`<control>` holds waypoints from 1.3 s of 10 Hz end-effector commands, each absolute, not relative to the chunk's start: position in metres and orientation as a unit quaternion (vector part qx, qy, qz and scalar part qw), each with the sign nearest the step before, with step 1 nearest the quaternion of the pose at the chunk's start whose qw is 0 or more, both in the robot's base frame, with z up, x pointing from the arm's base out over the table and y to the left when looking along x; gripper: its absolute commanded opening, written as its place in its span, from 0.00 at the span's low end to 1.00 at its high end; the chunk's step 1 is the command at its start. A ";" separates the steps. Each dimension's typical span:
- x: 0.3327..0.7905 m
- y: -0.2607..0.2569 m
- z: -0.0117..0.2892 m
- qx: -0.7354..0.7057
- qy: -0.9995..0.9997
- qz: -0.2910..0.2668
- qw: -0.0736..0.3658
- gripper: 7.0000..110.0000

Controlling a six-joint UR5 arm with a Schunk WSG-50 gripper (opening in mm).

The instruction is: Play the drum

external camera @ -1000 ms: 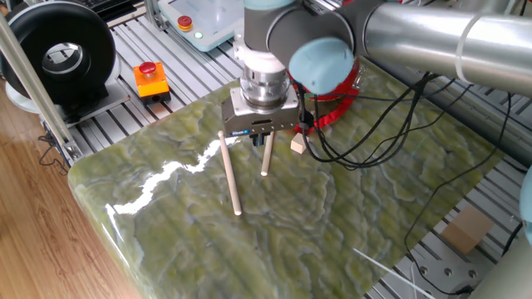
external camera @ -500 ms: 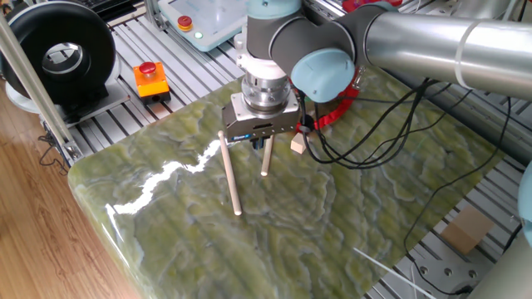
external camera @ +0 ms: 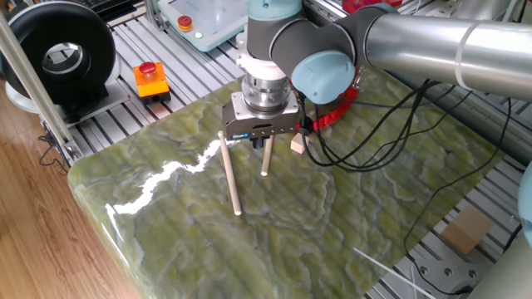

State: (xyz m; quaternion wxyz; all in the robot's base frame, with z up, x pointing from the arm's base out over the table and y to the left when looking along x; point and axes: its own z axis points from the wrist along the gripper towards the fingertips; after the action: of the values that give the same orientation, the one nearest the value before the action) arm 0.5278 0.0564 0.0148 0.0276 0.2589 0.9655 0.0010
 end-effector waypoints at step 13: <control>0.544 0.047 0.017 0.143 0.988 -0.015 0.061 0.00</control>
State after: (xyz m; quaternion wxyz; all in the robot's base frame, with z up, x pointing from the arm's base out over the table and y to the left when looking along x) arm 0.5366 0.0448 0.0158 0.0487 0.1536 0.9867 -0.0223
